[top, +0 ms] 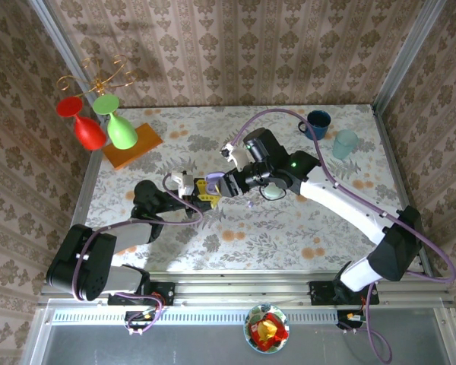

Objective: Insert wireless bluetooth earbuds into charging case

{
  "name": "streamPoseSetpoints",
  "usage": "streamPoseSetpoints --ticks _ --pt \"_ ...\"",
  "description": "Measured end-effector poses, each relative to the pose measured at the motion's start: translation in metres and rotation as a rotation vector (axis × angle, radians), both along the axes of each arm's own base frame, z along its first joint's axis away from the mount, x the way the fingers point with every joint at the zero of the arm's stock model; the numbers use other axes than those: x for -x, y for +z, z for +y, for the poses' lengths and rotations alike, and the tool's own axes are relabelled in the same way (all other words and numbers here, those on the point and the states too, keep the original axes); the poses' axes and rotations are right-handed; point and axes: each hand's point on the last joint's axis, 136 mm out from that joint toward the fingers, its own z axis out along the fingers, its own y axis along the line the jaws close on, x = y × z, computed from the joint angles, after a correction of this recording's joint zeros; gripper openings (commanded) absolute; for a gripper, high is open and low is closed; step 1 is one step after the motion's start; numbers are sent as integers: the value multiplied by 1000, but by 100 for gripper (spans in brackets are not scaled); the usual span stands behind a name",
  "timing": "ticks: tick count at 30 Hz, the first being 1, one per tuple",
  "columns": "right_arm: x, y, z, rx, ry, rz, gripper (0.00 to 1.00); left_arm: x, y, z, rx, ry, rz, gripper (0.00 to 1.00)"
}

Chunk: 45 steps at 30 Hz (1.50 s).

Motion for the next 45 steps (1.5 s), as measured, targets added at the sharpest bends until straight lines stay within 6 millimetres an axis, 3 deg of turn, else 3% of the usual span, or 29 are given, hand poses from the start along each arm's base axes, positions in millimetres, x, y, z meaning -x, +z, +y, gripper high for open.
streamPoseSetpoints --ticks 6,12,15,19,25,31,35,45 --pt "4 17 -14 -59 -38 -47 49 -1 0 0 1 3 -1 33" --pt "-9 16 -56 -141 -209 -44 48 -2 1 1 4 10 -6 33" --pt "-26 -6 -83 -153 -352 10 48 -3 1 1 4 14 -7 33" --pt "-40 -56 -111 -120 -532 134 46 -5 2 3 5 25 -7 33" --pt "-47 -118 -115 -94 -671 301 42 -5 2 3 5 25 -7 33" --pt "-55 -176 -109 -18 -701 412 42 -5 2 3 5 25 -7 33" --pt "-63 -199 -104 24 -695 445 43 -5 2 3 5 25 -7 33" --pt "-88 -221 -88 51 -666 451 44 -6 2 3 6 33 -7 33"
